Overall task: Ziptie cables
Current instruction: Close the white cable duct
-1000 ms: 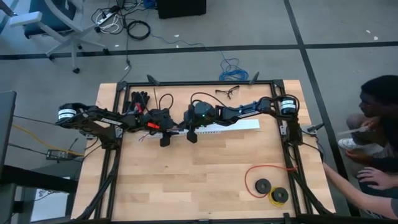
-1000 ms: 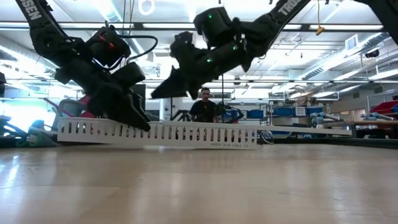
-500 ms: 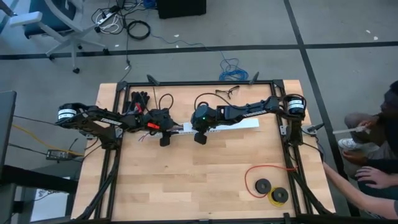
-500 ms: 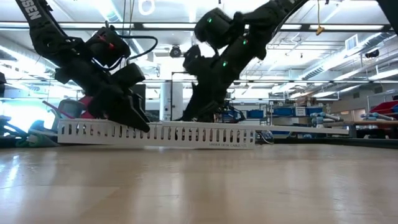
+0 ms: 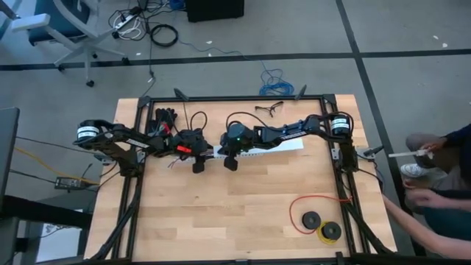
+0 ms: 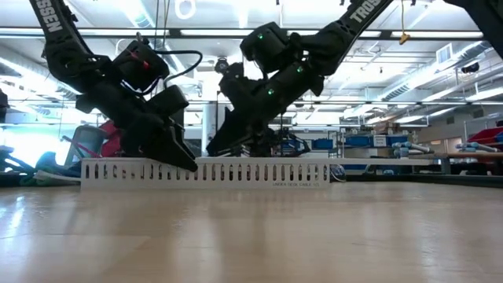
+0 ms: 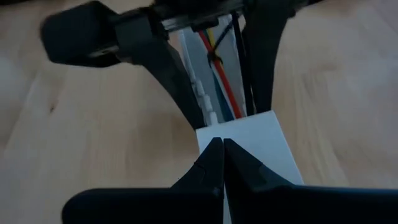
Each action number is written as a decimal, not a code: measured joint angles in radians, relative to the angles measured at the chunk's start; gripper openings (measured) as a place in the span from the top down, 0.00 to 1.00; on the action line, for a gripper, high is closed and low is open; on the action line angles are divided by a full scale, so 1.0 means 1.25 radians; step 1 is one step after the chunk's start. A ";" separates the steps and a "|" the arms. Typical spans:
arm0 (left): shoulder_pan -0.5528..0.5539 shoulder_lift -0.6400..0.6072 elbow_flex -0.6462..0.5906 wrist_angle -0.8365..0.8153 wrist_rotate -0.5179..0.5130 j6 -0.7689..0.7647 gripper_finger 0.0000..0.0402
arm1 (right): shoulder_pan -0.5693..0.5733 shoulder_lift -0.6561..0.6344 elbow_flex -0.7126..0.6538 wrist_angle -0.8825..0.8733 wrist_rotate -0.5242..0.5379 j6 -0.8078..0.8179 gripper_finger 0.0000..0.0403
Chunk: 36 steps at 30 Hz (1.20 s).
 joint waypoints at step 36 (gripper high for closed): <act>0.000 -0.189 -0.002 -0.205 -0.087 0.028 0.32 | -0.001 -0.008 0.000 -0.028 -0.002 -0.002 1.00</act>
